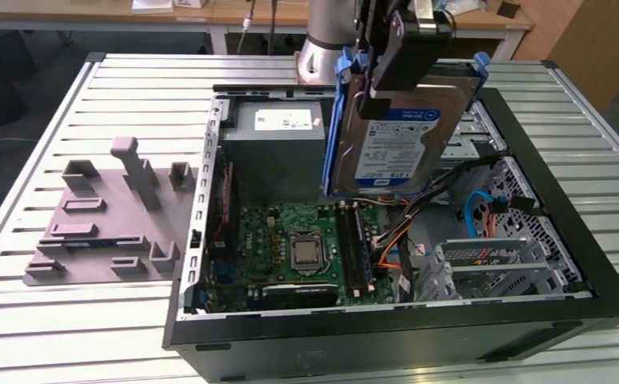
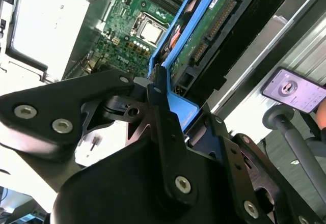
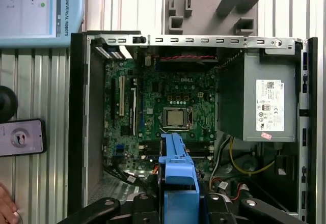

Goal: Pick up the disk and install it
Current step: 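Insert the disk into the insertion slot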

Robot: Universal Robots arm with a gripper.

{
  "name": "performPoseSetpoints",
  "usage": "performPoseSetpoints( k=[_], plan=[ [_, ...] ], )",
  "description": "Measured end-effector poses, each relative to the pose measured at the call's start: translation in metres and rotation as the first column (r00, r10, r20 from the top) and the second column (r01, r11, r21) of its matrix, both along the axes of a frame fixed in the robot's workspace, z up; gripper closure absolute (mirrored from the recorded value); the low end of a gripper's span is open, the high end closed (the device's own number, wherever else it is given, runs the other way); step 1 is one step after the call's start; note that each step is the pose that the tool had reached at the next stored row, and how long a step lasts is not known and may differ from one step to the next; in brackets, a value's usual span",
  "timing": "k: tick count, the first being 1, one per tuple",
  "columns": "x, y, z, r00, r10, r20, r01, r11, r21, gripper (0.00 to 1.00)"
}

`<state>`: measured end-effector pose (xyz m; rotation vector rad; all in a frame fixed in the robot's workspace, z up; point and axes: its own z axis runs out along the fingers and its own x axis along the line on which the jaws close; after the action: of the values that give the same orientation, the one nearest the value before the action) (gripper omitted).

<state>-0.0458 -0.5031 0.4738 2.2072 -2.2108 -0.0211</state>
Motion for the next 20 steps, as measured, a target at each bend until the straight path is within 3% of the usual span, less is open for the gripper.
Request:
performPoseSetpoints(
  k=[8,13,16,20],
  plan=[
    [0.001,-0.0264,-0.0024,1.0000,0.000,0.0000,0.000,1.0000,0.0000,0.64],
    [0.013,-0.0311,-0.0038,1.0000,0.000,0.0001,0.000,1.0000,0.0001,0.64],
    [0.015,-0.0339,-0.0048,1.0000,0.000,0.0007,0.000,1.0000,0.0026,0.64],
    [0.015,-0.0401,-0.0068,0.9999,0.002,0.0115,-0.002,1.0000,0.0052,0.64]
  ],
)
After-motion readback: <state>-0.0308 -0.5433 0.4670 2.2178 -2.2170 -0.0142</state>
